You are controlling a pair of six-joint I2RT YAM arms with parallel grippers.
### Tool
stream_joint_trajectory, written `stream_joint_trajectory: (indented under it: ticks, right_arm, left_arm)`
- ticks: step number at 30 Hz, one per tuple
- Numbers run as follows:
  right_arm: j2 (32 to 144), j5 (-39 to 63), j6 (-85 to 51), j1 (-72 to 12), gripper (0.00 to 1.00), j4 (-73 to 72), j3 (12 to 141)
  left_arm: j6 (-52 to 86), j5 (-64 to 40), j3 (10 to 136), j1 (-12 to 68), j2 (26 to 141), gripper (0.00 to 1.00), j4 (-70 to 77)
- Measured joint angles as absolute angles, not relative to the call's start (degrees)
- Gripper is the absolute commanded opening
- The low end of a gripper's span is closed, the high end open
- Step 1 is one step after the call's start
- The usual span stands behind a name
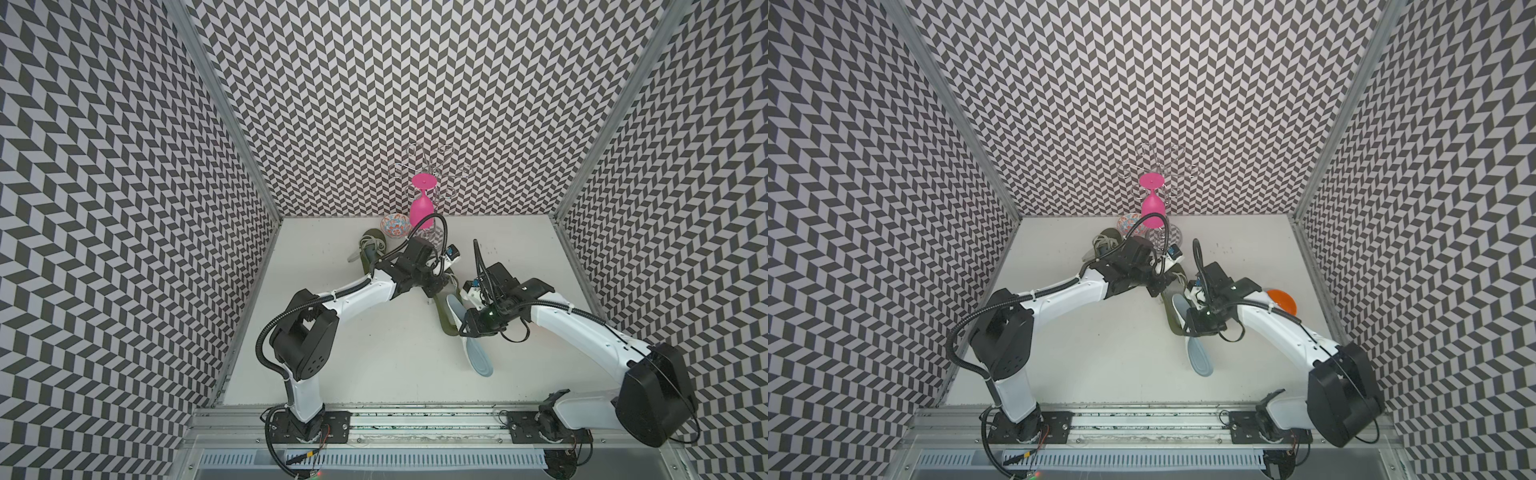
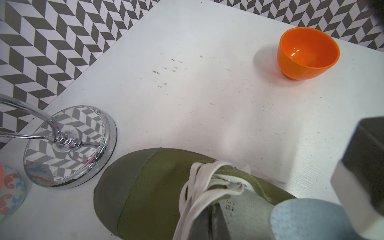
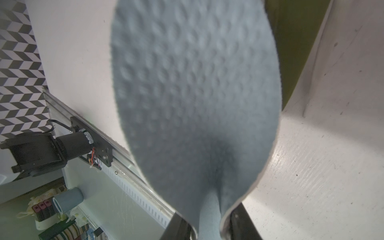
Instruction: Insert the insole into the shoe
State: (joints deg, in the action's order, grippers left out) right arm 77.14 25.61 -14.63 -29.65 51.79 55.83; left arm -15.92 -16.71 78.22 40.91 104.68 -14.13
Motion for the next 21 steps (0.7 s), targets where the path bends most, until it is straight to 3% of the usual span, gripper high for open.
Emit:
stream_joint_trajectory:
  ticks: [21]
  right_arm:
    - [78.17,26.55,-14.17,-27.86,0.31,47.55,53.36]
  left_arm:
    - [-17.43,-20.75,76.79,42.89,101.89,0.0,-15.57]
